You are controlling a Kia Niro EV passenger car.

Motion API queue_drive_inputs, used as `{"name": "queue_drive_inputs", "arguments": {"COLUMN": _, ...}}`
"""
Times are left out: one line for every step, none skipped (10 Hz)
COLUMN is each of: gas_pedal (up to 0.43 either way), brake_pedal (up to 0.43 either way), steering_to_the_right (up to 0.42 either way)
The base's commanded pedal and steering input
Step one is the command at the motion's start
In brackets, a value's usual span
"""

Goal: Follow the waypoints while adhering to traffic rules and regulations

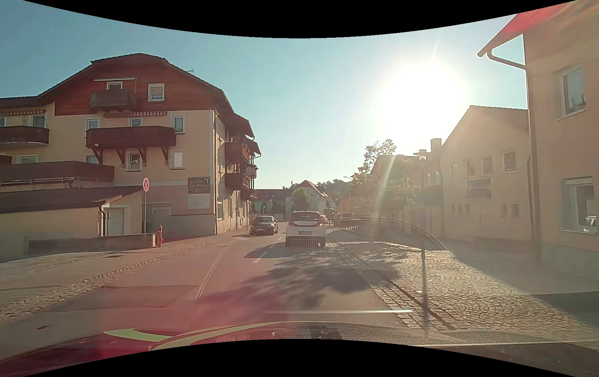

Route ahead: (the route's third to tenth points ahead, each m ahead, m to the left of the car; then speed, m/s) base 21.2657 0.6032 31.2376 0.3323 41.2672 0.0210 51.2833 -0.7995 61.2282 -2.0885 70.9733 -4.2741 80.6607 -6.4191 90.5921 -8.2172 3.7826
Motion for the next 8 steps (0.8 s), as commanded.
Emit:
{"name": "queue_drive_inputs", "arguments": {"gas_pedal": 0.000, "brake_pedal": 0.000, "steering_to_the_right": 0.003}}
{"name": "queue_drive_inputs", "arguments": {"gas_pedal": 0.000, "brake_pedal": 0.000, "steering_to_the_right": 0.003}}
{"name": "queue_drive_inputs", "arguments": {"gas_pedal": 0.000, "brake_pedal": 0.000, "steering_to_the_right": 0.003}}
{"name": "queue_drive_inputs", "arguments": {"gas_pedal": 0.000, "brake_pedal": 0.000, "steering_to_the_right": 0.003}}
{"name": "queue_drive_inputs", "arguments": {"gas_pedal": 0.000, "brake_pedal": 0.000, "steering_to_the_right": 0.003}}
{"name": "queue_drive_inputs", "arguments": {"gas_pedal": 0.000, "brake_pedal": 0.000, "steering_to_the_right": 0.003}}
{"name": "queue_drive_inputs", "arguments": {"gas_pedal": 0.000, "brake_pedal": 0.000, "steering_to_the_right": 0.003}}
{"name": "queue_drive_inputs", "arguments": {"gas_pedal": 0.000, "brake_pedal": 0.000, "steering_to_the_right": 0.003}}
